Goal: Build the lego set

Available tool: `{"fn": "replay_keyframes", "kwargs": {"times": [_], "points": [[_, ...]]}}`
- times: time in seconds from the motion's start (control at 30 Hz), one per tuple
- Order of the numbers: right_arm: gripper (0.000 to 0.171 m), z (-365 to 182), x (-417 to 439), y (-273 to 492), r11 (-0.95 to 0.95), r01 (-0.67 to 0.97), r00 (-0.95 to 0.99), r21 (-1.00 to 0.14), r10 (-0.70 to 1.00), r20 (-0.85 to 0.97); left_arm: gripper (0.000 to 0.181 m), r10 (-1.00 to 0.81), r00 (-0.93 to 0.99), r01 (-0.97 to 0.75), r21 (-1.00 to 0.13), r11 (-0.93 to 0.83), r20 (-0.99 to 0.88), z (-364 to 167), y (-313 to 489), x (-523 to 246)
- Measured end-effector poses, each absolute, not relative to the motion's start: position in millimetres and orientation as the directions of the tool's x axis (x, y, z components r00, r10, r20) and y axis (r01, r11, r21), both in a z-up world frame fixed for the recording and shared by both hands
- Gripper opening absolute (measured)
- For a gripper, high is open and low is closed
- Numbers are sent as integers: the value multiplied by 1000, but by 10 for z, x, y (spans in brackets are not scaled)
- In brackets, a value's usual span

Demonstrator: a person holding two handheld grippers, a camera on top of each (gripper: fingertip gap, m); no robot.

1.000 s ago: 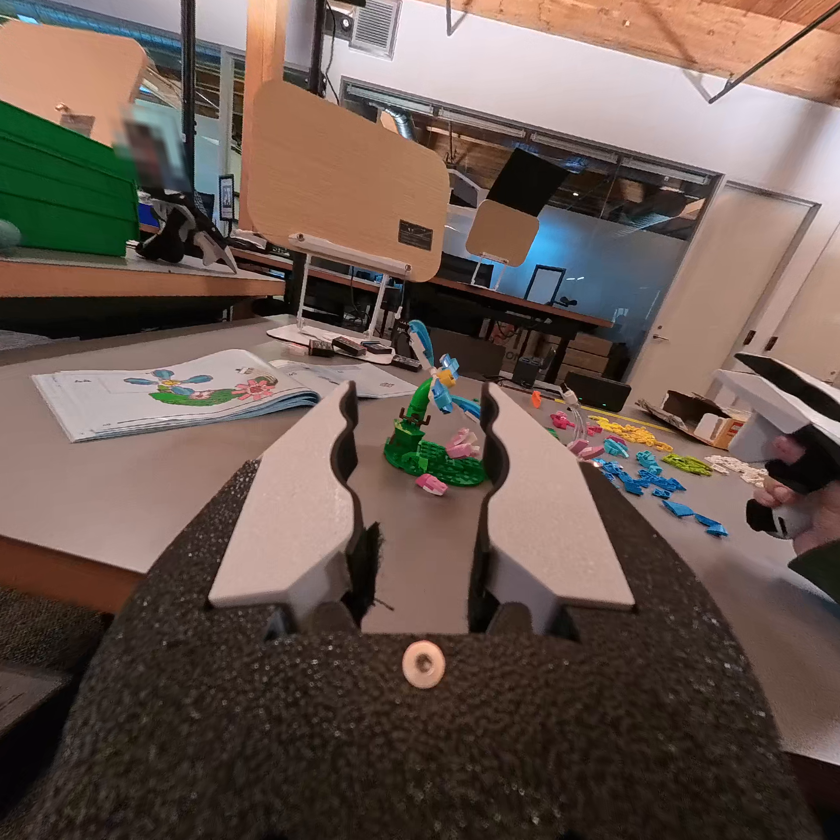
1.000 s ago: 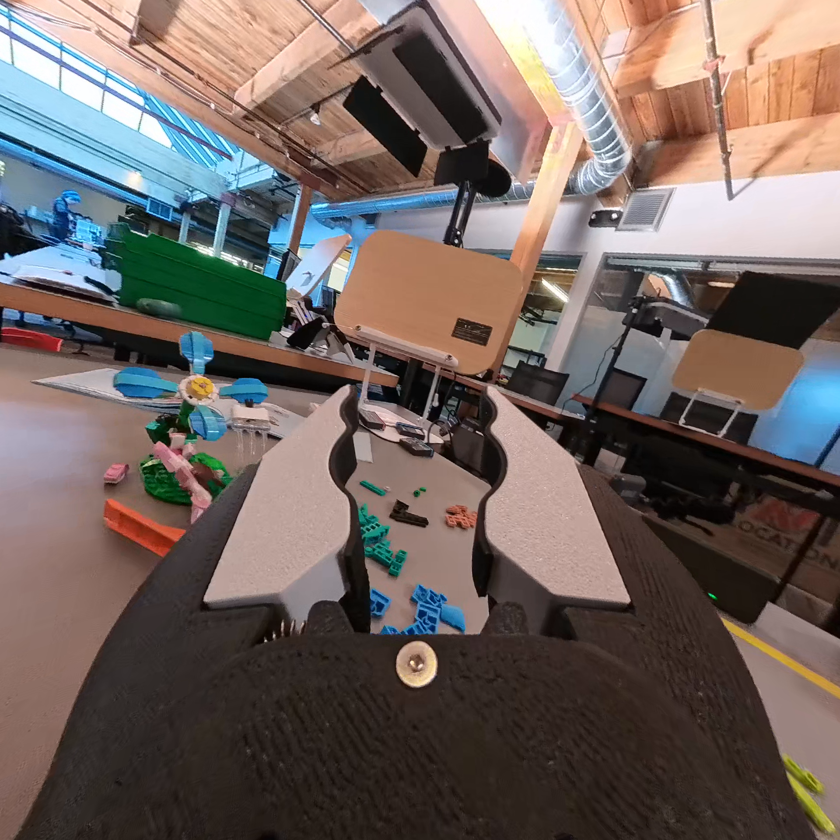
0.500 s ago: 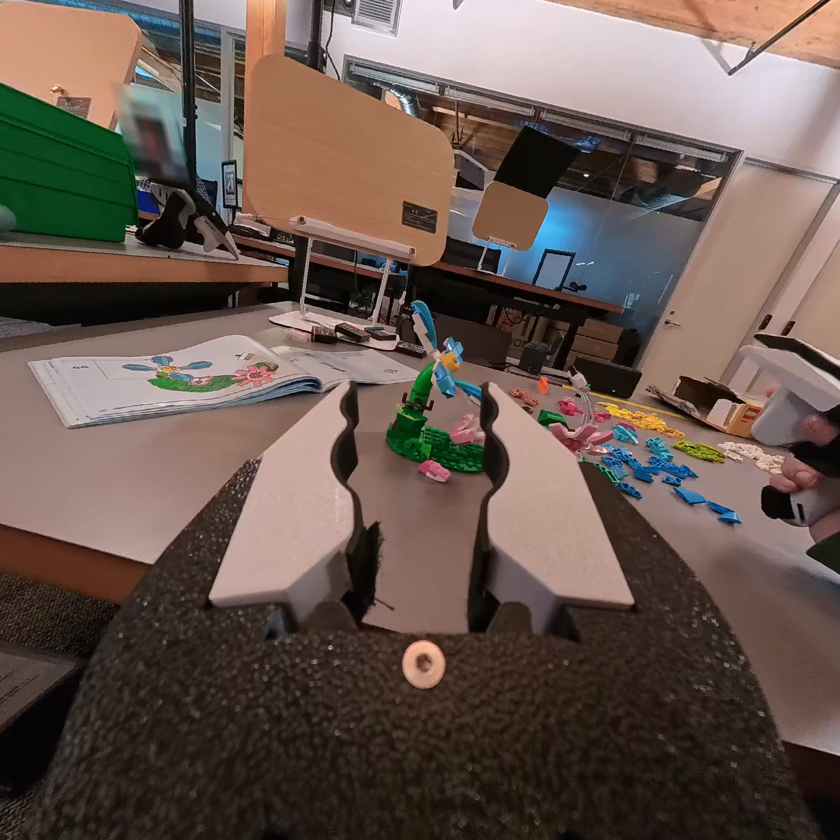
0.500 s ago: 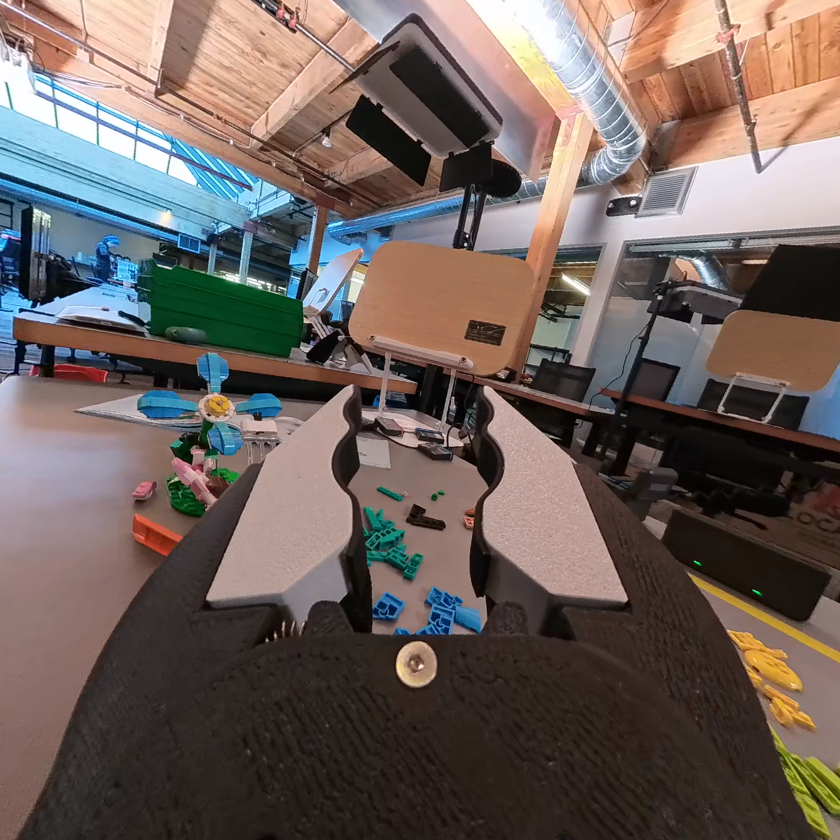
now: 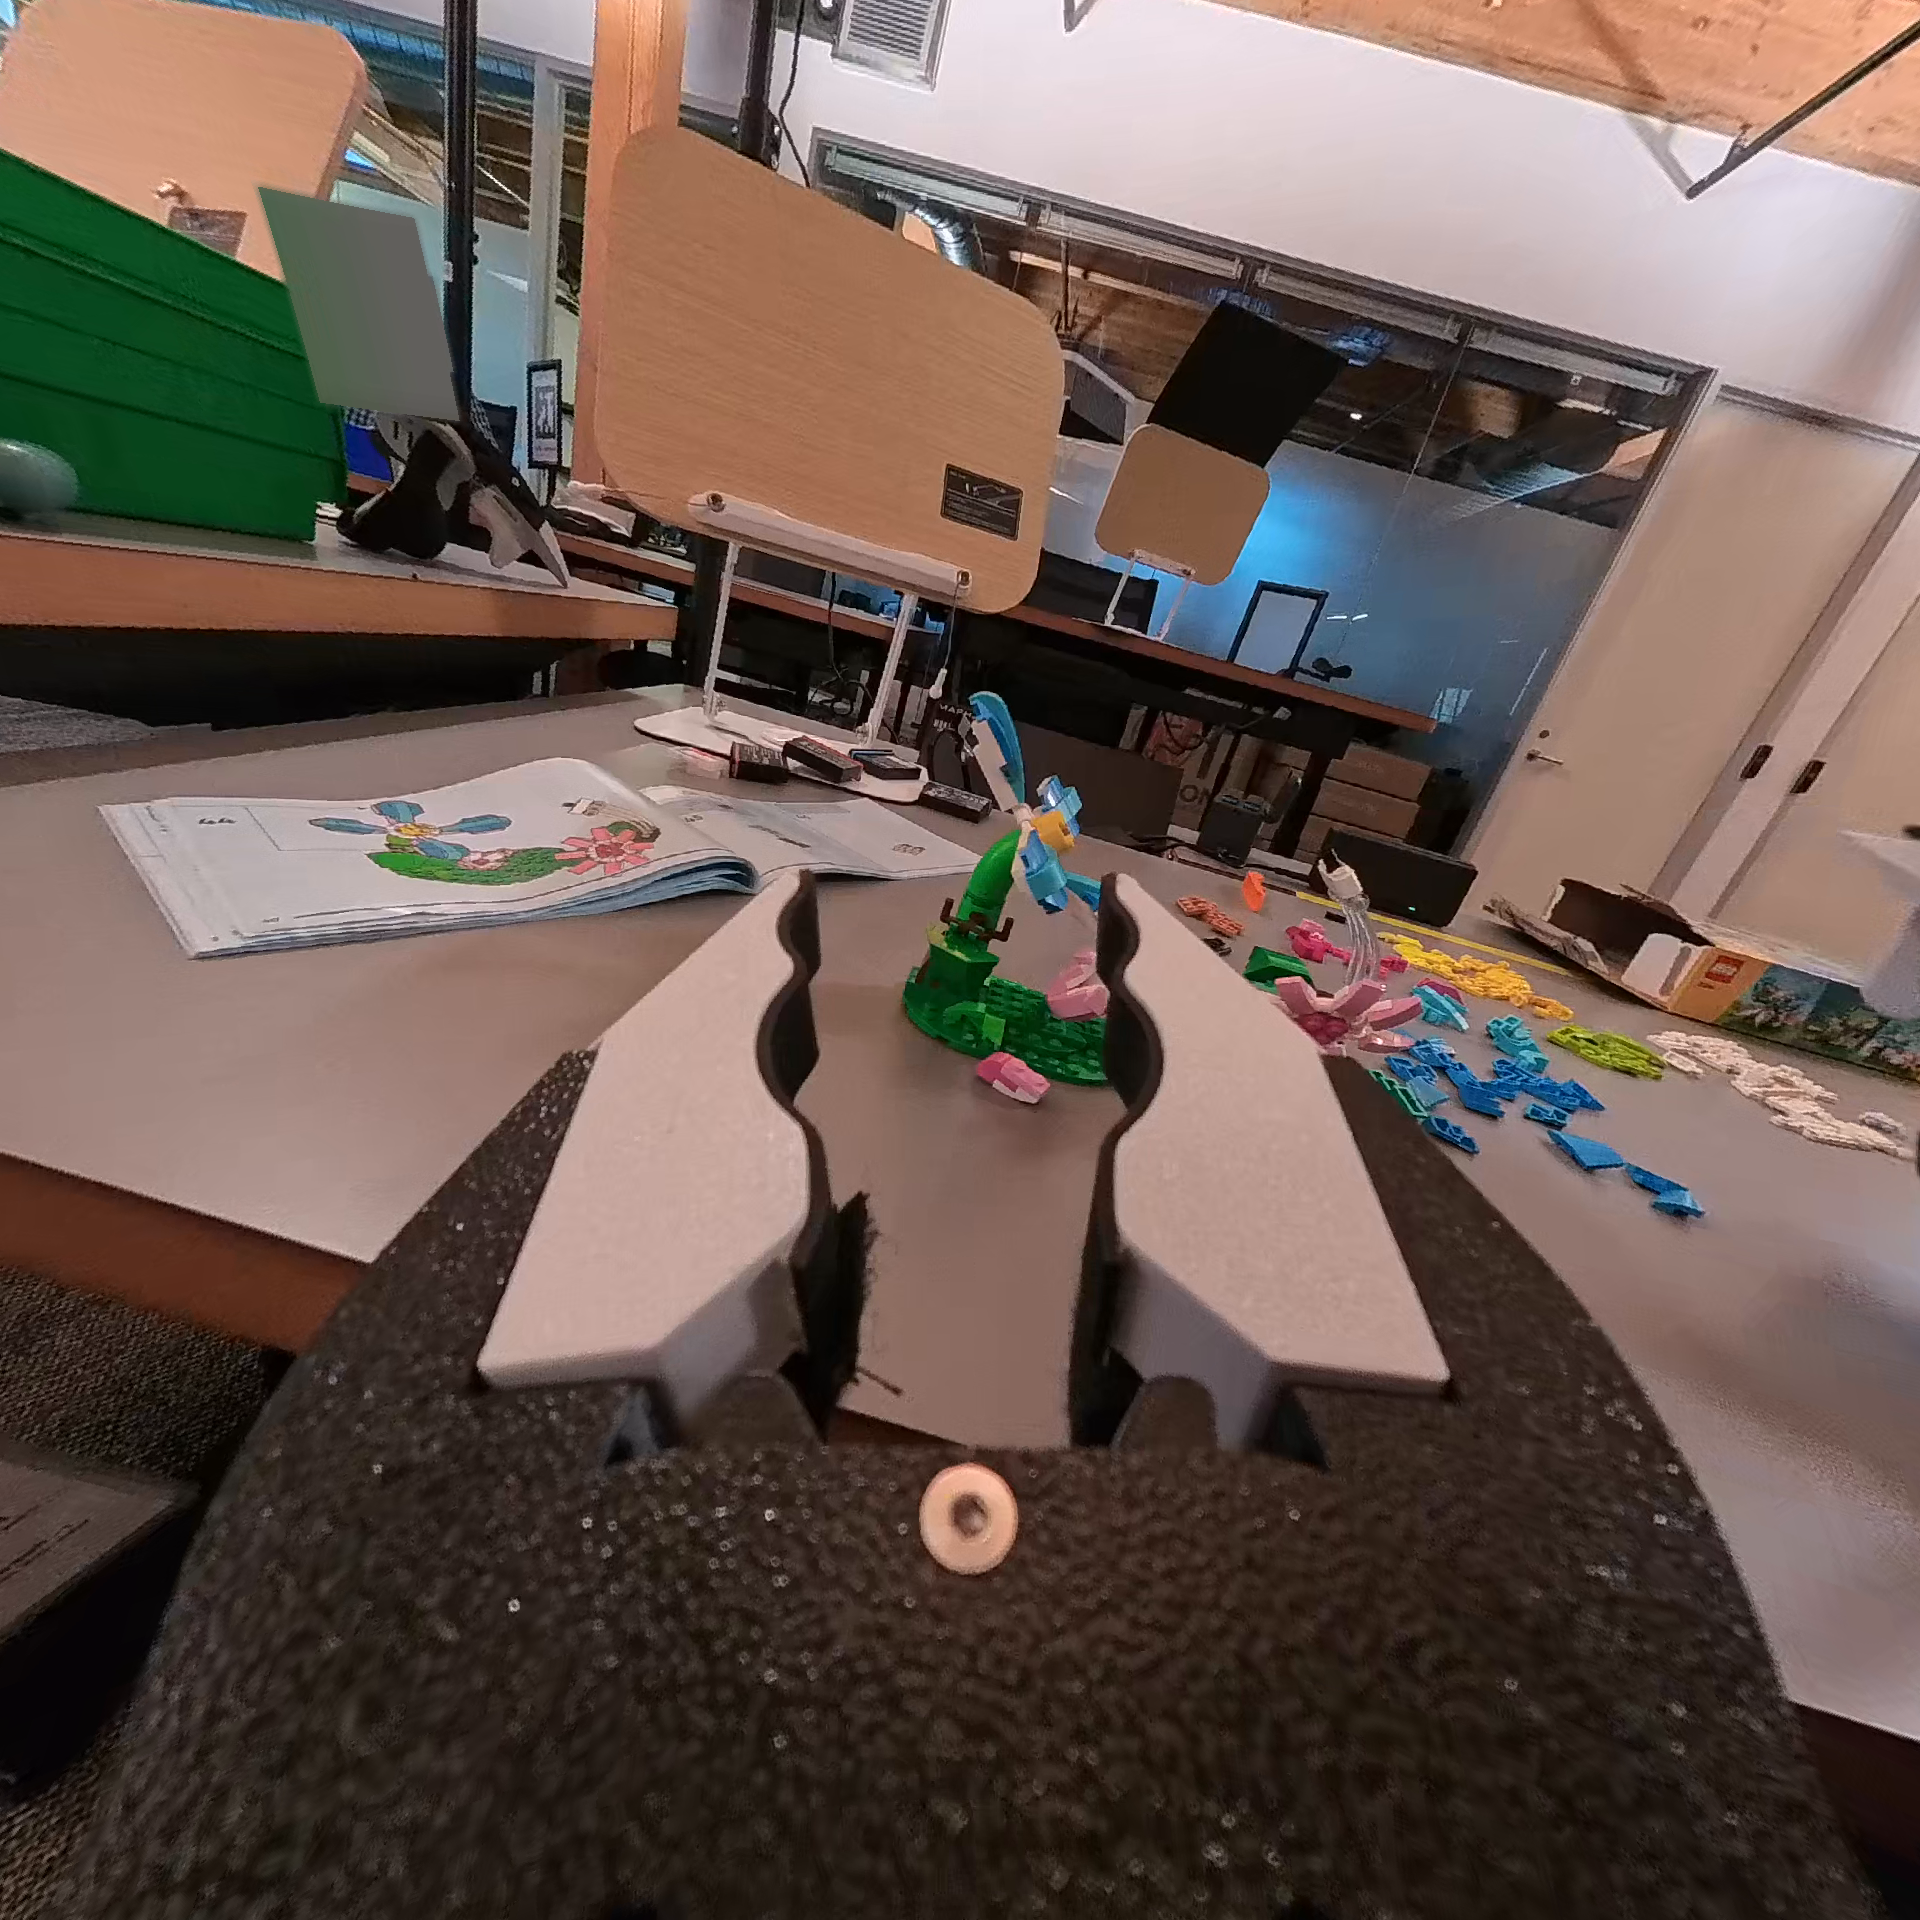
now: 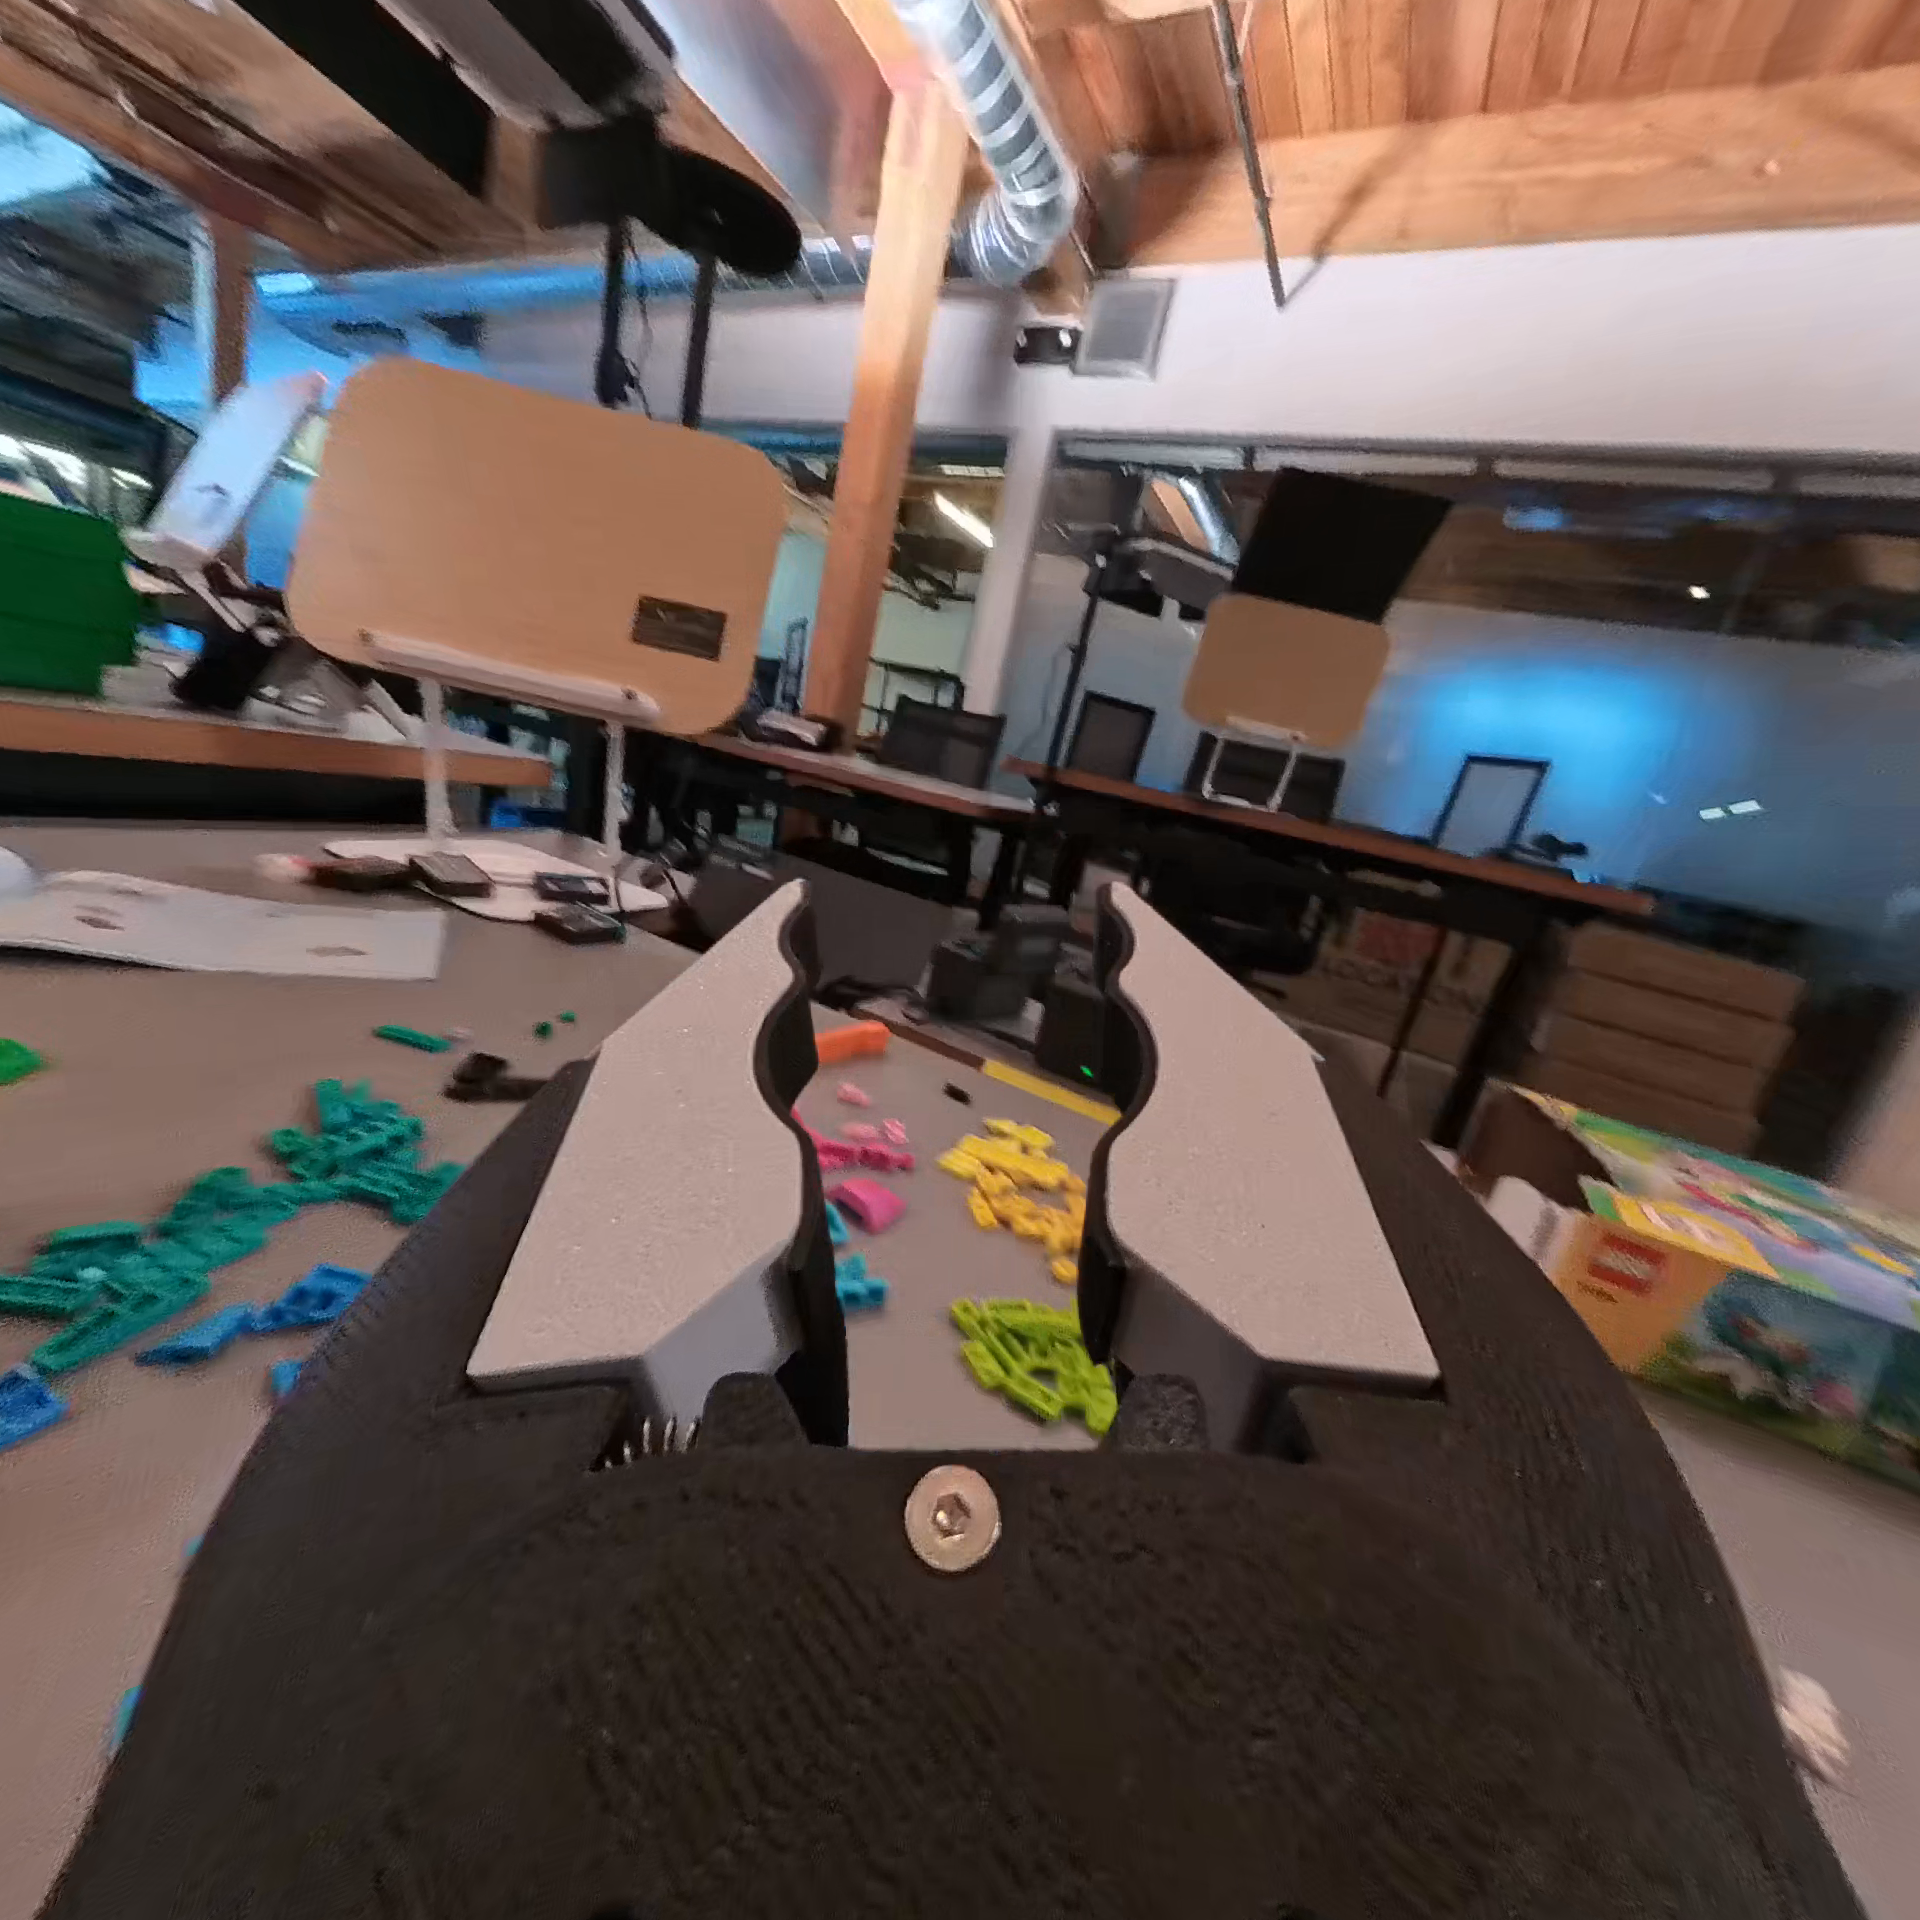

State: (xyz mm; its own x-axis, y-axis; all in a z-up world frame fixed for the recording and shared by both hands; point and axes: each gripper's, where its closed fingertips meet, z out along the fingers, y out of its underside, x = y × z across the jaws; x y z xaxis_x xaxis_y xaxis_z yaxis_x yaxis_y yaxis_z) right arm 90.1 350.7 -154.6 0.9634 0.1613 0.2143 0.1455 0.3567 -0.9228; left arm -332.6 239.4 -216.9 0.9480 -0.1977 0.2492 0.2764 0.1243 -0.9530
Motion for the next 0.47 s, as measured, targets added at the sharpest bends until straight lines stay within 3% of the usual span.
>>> {"fn": "replay_keyframes", "kwargs": {"times": [0.1,0.2,0.33,0.47], "points": [[49,-1734,984,3644,252,146,957,-957,210,201,51,-200,948,274,-954,124,246,-2167,2396,-3310],[41,-1945,578,3871,98,148,878,-984,445,177,51,-195,951,264,-957,119,238,-2182,2412,-3306],[36,-2391,-33,4415,-126,420,679,-899,700,219,51,-188,955,251,-961,114,227,-2196,2431,-3304],[39,-2686,-424,5068,-275,484,617,-831,780,102,51,-184,960,233,-966,113,210,-2194,2450,-3298]]}}
